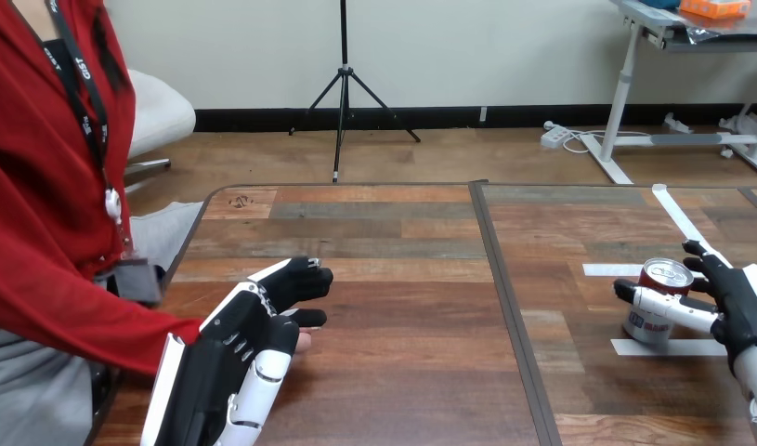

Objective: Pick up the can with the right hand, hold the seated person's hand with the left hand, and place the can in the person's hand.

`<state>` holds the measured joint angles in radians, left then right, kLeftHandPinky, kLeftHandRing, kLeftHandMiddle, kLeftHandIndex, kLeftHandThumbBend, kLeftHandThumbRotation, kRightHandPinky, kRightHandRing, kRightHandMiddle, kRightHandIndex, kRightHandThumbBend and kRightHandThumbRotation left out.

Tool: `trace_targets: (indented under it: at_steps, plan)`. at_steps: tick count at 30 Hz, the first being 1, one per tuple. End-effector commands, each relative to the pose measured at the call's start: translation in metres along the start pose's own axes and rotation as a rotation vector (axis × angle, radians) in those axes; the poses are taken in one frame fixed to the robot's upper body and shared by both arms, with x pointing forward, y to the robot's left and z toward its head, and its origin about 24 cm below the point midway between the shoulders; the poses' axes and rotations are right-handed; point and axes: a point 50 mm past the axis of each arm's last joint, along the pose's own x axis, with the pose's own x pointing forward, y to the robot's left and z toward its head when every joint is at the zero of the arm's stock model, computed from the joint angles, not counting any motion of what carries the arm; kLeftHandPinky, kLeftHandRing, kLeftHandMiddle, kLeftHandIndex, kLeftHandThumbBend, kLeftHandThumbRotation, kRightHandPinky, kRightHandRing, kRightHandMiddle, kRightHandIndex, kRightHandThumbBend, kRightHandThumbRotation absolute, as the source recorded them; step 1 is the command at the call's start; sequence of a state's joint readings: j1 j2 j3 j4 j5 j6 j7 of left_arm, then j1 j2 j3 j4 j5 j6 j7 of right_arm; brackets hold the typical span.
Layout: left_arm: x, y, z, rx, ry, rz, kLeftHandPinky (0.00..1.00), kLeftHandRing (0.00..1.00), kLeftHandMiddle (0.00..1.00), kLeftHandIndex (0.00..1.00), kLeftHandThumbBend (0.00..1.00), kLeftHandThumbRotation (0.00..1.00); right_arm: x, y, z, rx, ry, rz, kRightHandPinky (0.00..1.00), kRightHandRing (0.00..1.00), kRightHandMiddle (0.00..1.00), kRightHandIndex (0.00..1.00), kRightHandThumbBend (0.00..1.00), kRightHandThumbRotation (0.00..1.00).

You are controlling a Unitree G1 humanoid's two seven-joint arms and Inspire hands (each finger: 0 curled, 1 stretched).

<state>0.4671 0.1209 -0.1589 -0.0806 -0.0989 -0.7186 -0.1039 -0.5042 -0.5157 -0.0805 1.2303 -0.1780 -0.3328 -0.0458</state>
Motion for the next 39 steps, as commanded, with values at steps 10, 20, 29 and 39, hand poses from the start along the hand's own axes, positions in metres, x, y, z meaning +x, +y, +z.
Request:
trace_targets:
  at_steps: [10,20,29,39]
  plan:
    - [0.0094,-0.0010,0.0068,-0.016,-0.067,0.021,0.68,0.76,0.74,0.73,0.51,0.78,0.0131,-0.0031,0.0299,-0.017,-0.046,-0.023,0.47,0.64,0.78,0.92,1.00,0.34]
    - [0.0097,-0.0010,0.0069,-0.015,-0.069,0.019,0.67,0.76,0.74,0.74,0.52,0.79,0.0127,-0.0016,0.0298,-0.023,-0.053,-0.033,0.63,0.77,0.85,0.89,1.00,0.31]
    - [0.0094,-0.0011,0.0070,-0.020,-0.067,0.020,0.66,0.76,0.73,0.73,0.52,0.79,0.0128,0.0000,0.0306,-0.032,-0.058,-0.052,0.67,0.77,0.83,0.85,1.00,0.26]
    - [0.0093,-0.0006,0.0073,-0.006,-0.069,0.021,0.66,0.75,0.73,0.73,0.51,0.79,0.0134,0.0015,0.0323,-0.045,-0.056,-0.072,0.68,0.76,0.79,0.81,0.95,0.14]
